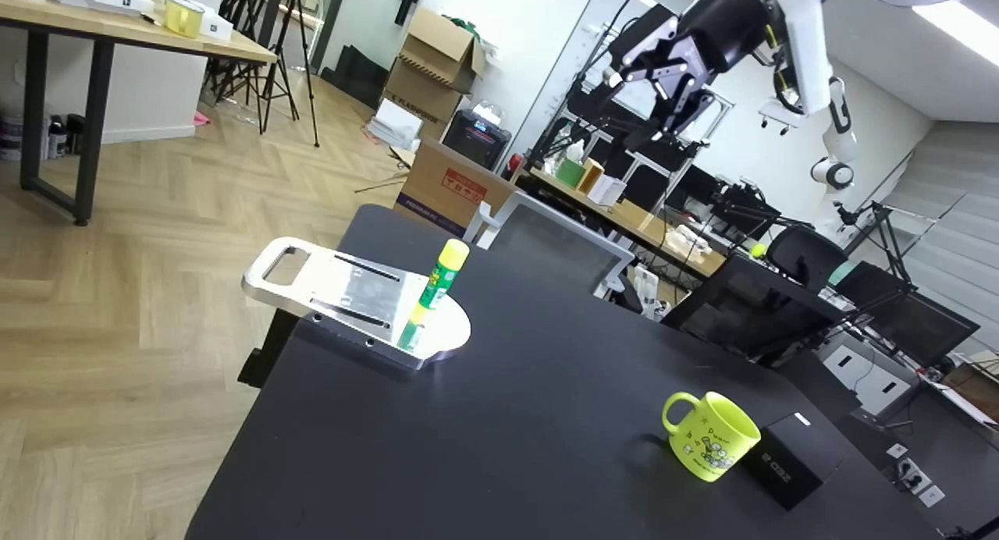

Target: Pick up the object and put it in the cup

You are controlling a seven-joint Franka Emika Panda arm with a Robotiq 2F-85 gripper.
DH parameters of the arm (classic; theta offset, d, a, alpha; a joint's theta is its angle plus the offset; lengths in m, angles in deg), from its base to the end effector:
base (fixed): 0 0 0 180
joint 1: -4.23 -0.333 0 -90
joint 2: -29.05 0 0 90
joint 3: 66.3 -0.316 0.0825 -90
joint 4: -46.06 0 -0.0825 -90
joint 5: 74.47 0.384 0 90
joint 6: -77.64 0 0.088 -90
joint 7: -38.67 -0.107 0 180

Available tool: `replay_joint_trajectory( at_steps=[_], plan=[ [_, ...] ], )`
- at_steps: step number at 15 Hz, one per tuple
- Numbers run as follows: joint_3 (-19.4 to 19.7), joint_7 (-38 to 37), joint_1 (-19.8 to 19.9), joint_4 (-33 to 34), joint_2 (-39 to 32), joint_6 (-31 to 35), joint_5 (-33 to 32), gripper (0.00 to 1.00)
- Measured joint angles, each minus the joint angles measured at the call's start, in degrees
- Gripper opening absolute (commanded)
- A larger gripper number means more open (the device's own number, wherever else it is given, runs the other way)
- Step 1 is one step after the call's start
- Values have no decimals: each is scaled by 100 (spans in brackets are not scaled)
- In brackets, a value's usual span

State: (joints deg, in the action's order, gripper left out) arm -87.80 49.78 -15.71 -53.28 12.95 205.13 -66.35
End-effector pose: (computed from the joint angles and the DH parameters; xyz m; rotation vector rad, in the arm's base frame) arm 0.5021 0.4216 0.4494 -2.6234 -1.1376 -0.2314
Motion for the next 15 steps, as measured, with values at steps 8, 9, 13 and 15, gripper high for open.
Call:
replay_joint_trajectory(
  at_steps=[8, 9, 13, 15],
  plan=[
    [-186, 372, -103, 410, -421, -341, 111, 100],
    [-187, 374, -103, 413, -421, -343, 112, 100],
    [-176, 374, -153, 447, -502, -373, -50, 100],
    [-176, 378, -241, 636, -687, -562, -201, 100]
  ],
)
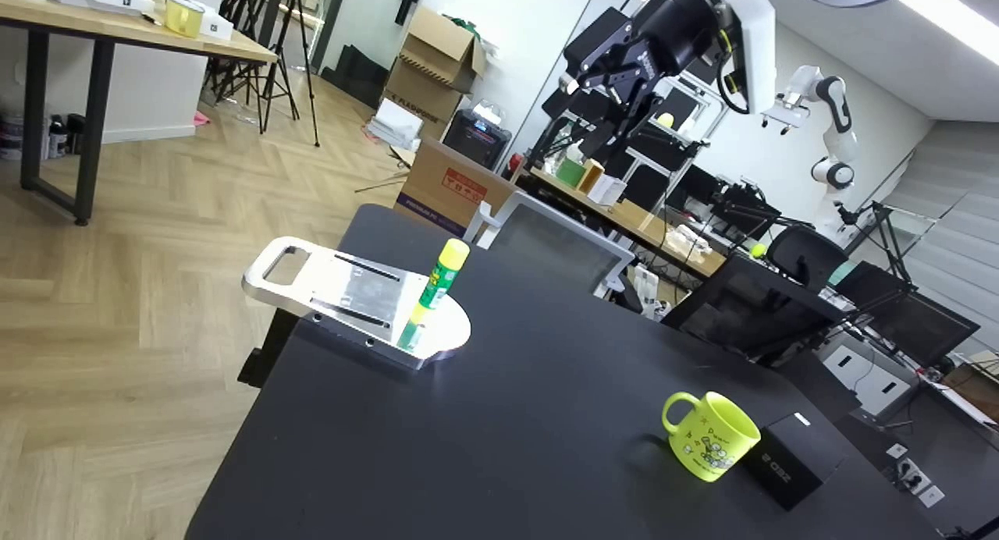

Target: Pick up the object and put it in the cup

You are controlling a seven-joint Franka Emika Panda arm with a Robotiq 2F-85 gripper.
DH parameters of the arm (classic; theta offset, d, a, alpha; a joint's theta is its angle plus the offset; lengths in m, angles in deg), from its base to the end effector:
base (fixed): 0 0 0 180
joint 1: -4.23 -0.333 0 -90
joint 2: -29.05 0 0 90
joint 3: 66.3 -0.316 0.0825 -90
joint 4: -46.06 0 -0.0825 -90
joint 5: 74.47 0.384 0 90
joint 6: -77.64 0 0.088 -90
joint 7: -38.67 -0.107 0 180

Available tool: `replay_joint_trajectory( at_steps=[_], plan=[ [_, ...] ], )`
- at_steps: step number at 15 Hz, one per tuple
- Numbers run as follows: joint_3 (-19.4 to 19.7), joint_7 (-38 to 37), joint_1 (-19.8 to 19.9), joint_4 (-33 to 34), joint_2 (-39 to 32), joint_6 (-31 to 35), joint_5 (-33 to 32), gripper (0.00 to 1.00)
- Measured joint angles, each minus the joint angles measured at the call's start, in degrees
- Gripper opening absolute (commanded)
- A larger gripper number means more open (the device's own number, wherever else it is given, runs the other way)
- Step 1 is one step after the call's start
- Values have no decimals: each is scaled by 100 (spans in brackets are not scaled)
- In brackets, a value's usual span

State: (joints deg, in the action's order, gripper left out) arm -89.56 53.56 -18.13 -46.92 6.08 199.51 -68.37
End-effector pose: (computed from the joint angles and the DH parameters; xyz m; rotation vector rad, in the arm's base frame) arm 0.4936 0.4635 0.4205 -2.5393 -1.3320 -0.0899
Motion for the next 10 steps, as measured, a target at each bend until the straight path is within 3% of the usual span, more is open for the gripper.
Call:
replay_joint_trajectory(
  at_steps=[5, 10],
  plan=[
    [85, -7, -382, 578, -699, -680, -664, 100],
    [406, -71, -831, 1011, -1359, -666, -1468, 100]
  ],
)
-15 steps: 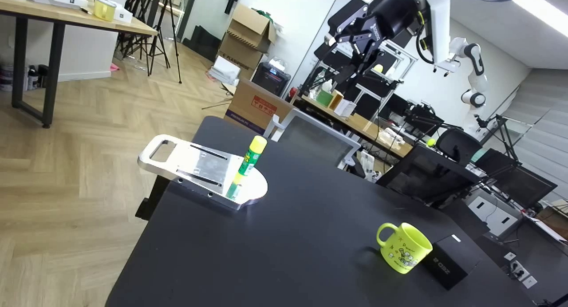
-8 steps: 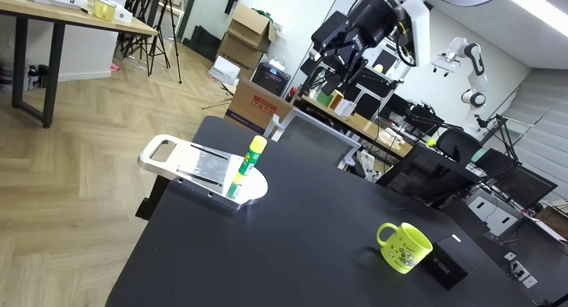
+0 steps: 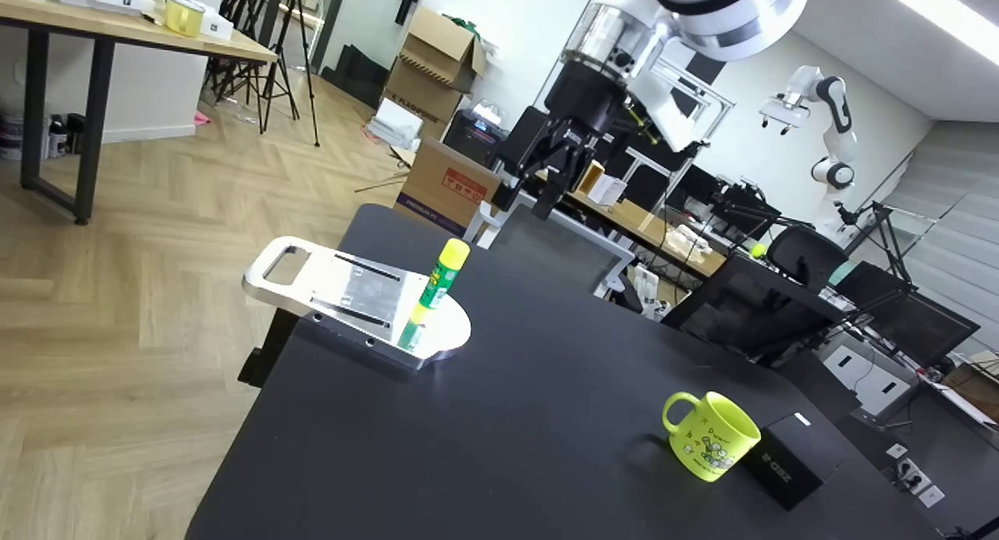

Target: Pick up the object and put it in the cup

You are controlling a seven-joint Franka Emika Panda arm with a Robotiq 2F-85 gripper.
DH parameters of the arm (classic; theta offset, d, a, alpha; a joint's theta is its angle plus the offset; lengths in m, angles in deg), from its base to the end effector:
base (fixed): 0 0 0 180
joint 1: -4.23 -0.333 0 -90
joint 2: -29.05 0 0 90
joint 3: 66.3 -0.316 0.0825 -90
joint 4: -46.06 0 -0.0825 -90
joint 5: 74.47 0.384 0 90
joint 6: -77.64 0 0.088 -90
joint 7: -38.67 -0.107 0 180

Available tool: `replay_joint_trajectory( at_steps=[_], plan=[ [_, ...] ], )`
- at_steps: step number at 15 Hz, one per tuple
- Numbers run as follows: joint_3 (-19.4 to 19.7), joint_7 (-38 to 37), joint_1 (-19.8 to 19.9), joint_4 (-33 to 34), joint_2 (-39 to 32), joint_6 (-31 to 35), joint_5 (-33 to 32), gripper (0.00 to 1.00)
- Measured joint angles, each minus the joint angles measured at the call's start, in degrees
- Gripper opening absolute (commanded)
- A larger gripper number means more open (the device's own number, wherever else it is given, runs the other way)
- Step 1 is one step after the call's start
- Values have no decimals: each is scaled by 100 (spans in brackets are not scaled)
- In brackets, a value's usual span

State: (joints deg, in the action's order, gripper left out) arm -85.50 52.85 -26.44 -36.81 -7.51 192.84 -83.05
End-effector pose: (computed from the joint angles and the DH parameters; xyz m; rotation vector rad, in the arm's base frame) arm 0.4961 0.5081 0.3259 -2.6132 -1.6505 0.0860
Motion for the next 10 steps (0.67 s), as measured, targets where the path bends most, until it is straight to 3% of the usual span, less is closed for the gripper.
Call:
replay_joint_trajectory(
  at_steps=[10],
  plan=[
    [284, -51, -403, 1175, -1205, 66, -170, 100]
  ],
)
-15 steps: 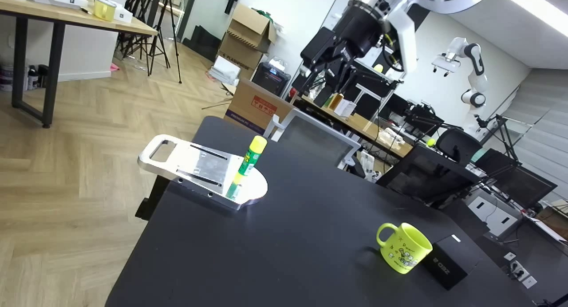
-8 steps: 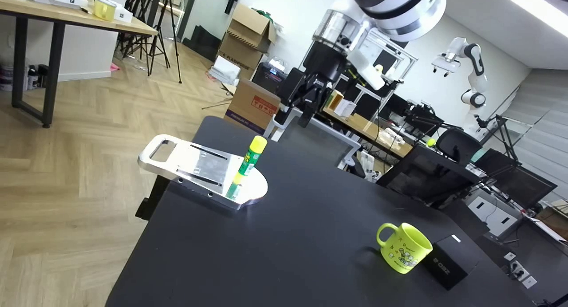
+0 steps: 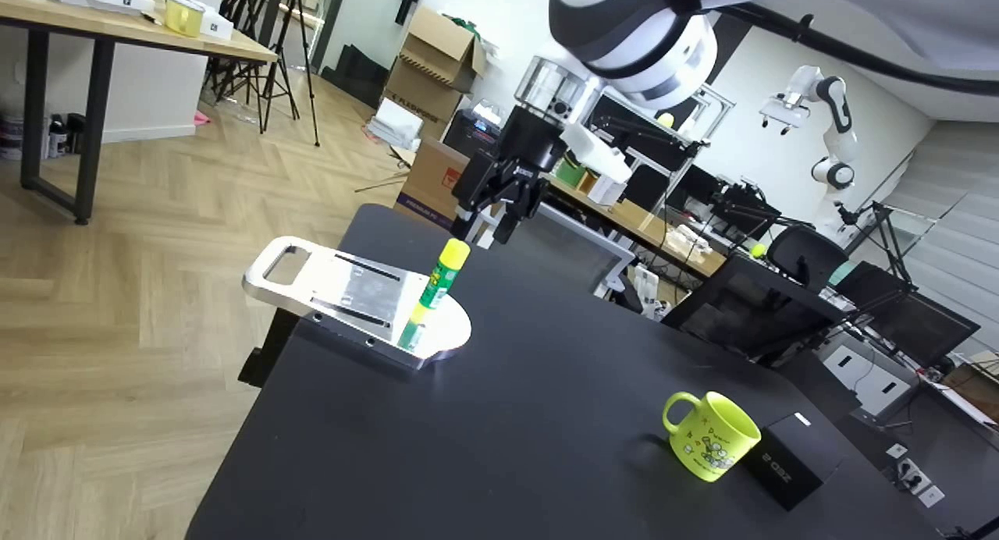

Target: Pick up the object and put it in the cup

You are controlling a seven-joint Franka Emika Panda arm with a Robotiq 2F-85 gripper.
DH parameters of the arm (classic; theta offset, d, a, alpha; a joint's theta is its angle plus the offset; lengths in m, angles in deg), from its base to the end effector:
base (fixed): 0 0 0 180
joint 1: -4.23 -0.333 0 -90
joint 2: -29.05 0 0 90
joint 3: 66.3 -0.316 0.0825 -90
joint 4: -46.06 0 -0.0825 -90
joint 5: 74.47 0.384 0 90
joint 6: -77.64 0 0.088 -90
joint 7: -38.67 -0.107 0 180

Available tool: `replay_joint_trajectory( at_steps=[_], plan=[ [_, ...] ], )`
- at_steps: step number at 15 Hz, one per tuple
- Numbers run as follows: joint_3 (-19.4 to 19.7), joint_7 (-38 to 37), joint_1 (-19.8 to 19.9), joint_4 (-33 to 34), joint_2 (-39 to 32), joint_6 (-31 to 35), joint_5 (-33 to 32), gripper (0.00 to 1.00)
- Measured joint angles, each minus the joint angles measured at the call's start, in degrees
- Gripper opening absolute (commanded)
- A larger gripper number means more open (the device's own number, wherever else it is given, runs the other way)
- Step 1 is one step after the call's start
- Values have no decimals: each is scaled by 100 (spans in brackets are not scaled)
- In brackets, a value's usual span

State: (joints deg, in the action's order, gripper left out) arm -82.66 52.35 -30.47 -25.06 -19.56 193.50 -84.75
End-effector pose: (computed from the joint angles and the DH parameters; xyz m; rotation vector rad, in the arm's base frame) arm 0.5199 0.5386 0.2641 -2.6243 -1.6500 0.0791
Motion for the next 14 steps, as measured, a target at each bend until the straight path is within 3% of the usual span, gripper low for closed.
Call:
replay_joint_trajectory(
  at_steps=[7, 8, 9, 14],
  plan=[
    [69, 0, -157, 720, -588, -230, 14, 100],
    [70, 0, -171, 808, -654, -276, 18, 75],
    [74, 0, -184, 893, -716, -325, 20, 74],
    [74, 6, -176, 1169, -860, -353, 152, 39]
  ],
)
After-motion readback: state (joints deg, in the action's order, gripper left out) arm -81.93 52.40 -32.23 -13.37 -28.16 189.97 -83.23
